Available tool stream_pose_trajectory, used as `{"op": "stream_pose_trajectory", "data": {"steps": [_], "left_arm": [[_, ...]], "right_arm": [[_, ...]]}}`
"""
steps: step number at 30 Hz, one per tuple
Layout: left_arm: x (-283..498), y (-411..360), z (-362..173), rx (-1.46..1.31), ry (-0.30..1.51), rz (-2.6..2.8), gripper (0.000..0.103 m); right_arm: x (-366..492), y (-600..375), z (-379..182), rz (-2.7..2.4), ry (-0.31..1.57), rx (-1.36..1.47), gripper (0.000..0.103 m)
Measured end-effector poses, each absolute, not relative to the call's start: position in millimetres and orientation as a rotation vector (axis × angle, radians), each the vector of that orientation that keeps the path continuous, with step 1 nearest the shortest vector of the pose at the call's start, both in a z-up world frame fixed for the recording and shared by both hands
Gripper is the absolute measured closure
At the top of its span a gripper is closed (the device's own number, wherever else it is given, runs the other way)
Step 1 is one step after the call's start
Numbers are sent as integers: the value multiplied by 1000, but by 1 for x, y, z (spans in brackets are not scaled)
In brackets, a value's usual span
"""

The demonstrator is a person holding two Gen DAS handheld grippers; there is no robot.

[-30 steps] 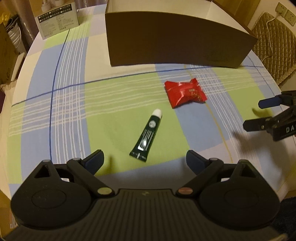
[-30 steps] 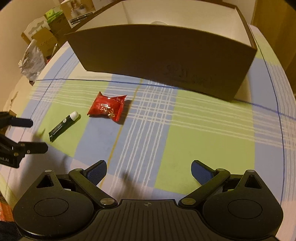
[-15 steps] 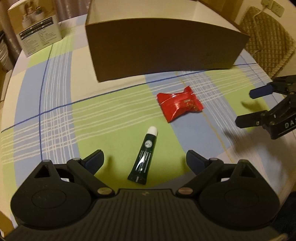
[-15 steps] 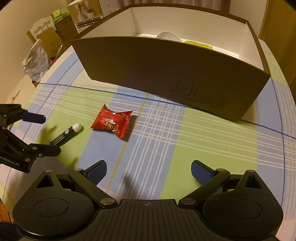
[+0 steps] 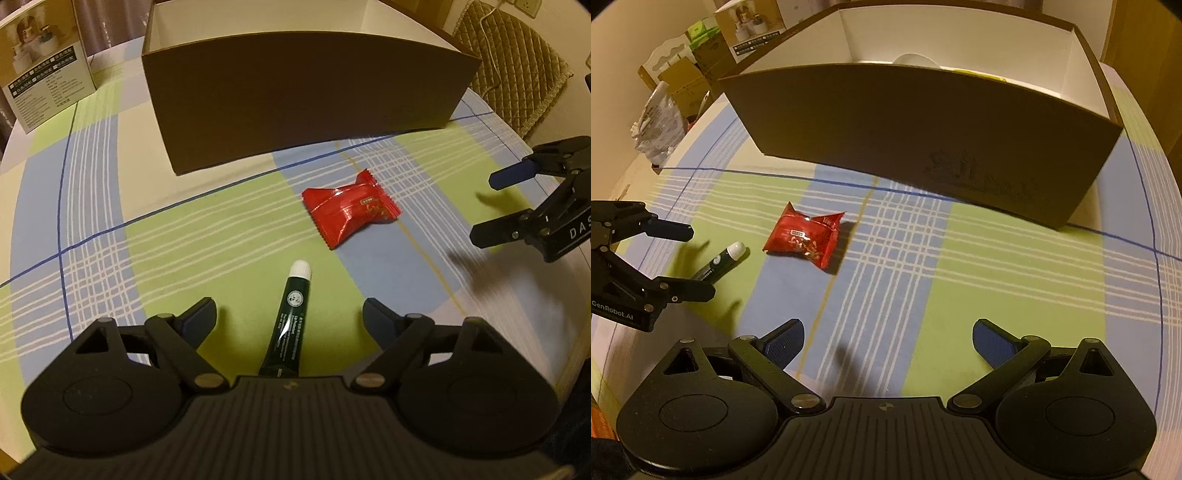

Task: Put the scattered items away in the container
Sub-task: 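Close the left tool on the green tube while the right tool grasps the red candy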

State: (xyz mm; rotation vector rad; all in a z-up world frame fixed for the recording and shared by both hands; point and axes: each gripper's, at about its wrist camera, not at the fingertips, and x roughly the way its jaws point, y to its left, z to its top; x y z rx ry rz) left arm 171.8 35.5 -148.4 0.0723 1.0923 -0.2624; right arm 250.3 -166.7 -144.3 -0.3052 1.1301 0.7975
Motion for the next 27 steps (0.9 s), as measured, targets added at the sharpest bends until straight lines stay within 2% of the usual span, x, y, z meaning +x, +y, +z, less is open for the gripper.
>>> {"op": "stream_pose_trajectory", "data": {"steps": [5,15,18,23,27], "left_arm": [[171,36,-151,73,1099,-281,32],[167,39,-156,60,1109,-277,40],[167,40,-160,58,1117,-270,55],[168,41,-160,50,1106,-266,63],[166,41,-159,56,1102,-265,78]], "right_arm": [[249,-169,-146,796,1138,-297,1],[246,-167,-147,802,1140,-314,1],[246,-167,-147,812,1137,-312,1],[243,-168,-146,825,1130,-314,1],[241,-168,-144,845,1108,-322,1]]}}
